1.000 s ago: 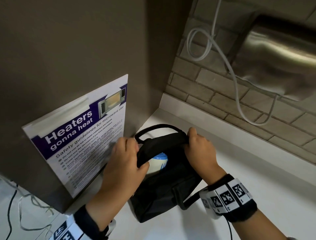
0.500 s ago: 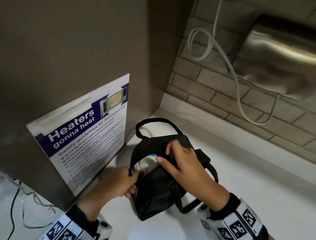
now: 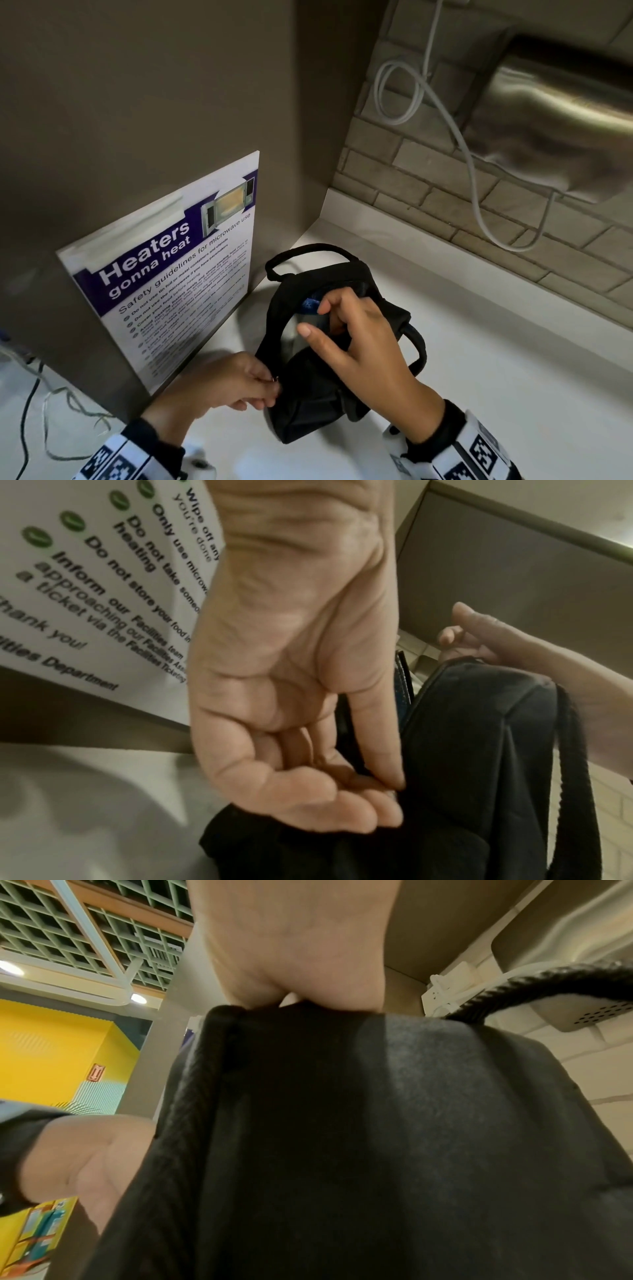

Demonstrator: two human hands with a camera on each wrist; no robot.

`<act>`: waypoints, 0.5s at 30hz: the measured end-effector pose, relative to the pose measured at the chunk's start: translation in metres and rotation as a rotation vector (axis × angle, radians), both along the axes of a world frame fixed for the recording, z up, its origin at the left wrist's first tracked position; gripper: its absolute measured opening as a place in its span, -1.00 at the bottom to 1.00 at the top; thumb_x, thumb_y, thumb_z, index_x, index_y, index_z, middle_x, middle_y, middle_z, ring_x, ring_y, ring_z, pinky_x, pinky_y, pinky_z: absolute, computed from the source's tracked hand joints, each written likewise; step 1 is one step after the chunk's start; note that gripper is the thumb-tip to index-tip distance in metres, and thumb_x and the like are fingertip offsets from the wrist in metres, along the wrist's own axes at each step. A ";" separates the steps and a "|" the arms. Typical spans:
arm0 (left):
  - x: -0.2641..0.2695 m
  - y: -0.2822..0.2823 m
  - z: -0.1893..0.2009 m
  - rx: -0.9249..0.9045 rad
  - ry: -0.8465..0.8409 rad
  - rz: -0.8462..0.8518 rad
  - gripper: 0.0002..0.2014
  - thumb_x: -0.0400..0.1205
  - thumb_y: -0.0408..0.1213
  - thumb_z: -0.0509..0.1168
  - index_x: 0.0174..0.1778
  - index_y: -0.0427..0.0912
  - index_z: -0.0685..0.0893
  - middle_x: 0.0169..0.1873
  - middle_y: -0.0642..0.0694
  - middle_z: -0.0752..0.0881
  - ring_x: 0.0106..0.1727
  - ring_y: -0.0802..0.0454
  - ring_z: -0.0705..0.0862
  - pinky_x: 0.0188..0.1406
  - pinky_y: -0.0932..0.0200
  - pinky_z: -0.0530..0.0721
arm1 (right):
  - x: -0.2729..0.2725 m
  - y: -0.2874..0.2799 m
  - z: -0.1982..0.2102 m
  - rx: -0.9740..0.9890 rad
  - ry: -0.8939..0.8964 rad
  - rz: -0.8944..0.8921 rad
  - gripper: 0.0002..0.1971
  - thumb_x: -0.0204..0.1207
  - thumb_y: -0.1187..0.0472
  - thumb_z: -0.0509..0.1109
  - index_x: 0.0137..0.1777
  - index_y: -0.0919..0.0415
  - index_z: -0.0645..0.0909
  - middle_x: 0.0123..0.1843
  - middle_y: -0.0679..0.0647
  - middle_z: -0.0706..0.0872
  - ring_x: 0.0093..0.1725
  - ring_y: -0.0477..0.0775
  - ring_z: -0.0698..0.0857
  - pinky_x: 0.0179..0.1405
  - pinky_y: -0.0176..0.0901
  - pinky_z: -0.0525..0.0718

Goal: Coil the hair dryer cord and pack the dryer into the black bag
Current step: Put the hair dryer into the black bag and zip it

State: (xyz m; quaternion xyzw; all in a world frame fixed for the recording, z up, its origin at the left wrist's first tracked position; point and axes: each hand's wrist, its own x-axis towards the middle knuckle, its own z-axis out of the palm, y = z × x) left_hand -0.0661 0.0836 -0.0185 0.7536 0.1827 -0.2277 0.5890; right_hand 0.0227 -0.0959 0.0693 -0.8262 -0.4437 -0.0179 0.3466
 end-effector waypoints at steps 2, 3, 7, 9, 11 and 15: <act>-0.001 0.001 0.002 -0.004 0.007 -0.021 -0.88 0.57 -0.17 0.36 -0.24 -0.08 0.74 -0.32 0.03 0.81 -0.28 0.26 0.73 -0.30 0.40 0.60 | -0.002 -0.001 0.001 -0.020 -0.058 0.016 -0.66 0.49 -0.31 0.26 -0.01 -0.05 0.46 -0.36 -0.31 0.37 -0.21 -0.22 0.47 -0.03 -0.29 0.48; -0.001 0.001 0.004 -0.017 0.010 -0.024 -0.83 0.59 -0.19 0.32 -0.30 -0.06 0.73 -0.34 0.01 0.80 -0.29 0.22 0.72 -0.30 0.38 0.59 | -0.003 -0.001 0.001 -0.040 -0.100 0.034 -0.66 0.49 -0.28 0.29 0.01 -0.03 0.50 -0.32 -0.31 0.36 -0.20 -0.24 0.45 -0.01 -0.26 0.49; -0.001 0.004 0.020 -0.007 -0.054 -0.026 -0.79 0.50 -0.15 0.25 -0.43 -0.05 0.66 -0.47 0.02 0.71 -0.35 0.17 0.65 -0.33 0.32 0.53 | -0.004 -0.001 0.001 -0.222 -0.309 0.121 -0.63 0.52 -0.27 0.28 0.19 -0.10 0.58 -0.10 -0.22 0.43 -0.01 -0.13 0.48 0.11 -0.04 0.47; -0.002 0.003 0.036 0.001 -0.152 -0.021 -0.80 0.49 -0.16 0.24 -0.45 -0.04 0.63 -0.50 0.03 0.66 -0.38 0.19 0.59 -0.33 0.31 0.52 | -0.006 0.001 -0.004 -0.302 -0.369 0.146 -0.60 0.49 -0.29 0.28 0.24 -0.15 0.57 -0.02 -0.12 0.52 0.04 -0.05 0.51 0.11 -0.02 0.46; -0.003 0.003 0.052 0.011 -0.260 -0.013 -0.77 0.50 -0.17 0.22 -0.49 -0.08 0.58 -0.55 0.04 0.58 -0.43 0.19 0.52 -0.36 0.30 0.48 | -0.011 0.003 -0.011 -0.319 -0.407 0.146 -0.65 0.48 -0.21 0.33 0.21 -0.12 0.61 -0.04 -0.09 0.57 0.00 0.00 0.57 0.04 -0.03 0.51; -0.005 -0.002 0.065 0.129 -0.369 -0.008 -0.79 0.40 -0.14 0.18 -0.45 -0.20 0.50 -0.58 0.02 0.51 -0.44 0.14 0.45 -0.32 0.14 0.40 | -0.018 0.008 -0.021 -0.220 -0.443 0.068 -0.87 0.57 0.00 0.34 -0.02 -0.03 0.67 -0.18 -0.06 0.61 -0.17 0.02 0.60 -0.12 -0.15 0.50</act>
